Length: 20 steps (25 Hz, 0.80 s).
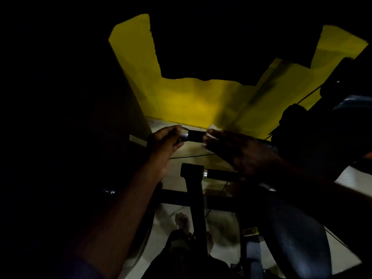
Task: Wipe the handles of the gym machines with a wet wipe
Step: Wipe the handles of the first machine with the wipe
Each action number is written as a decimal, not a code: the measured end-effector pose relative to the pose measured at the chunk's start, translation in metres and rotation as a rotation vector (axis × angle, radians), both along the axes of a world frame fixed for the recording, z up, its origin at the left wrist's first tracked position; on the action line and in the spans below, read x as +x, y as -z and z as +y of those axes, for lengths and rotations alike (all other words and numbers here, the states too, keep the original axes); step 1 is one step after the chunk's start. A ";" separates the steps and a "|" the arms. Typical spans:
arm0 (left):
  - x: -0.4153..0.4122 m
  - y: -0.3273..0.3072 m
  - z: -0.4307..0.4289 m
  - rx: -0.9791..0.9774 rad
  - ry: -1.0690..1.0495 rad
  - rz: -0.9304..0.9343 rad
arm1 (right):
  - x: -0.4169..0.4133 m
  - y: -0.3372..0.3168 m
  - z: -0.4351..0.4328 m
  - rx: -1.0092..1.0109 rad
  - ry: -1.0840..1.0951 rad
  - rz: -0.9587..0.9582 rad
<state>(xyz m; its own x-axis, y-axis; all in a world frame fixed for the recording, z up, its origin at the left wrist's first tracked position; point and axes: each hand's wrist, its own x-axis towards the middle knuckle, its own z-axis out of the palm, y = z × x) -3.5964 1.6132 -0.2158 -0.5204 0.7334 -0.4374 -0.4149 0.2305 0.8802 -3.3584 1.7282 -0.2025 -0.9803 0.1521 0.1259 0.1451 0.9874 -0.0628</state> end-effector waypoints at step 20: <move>-0.005 -0.007 0.030 -0.217 0.274 0.281 | 0.071 0.030 0.009 -0.164 0.299 0.102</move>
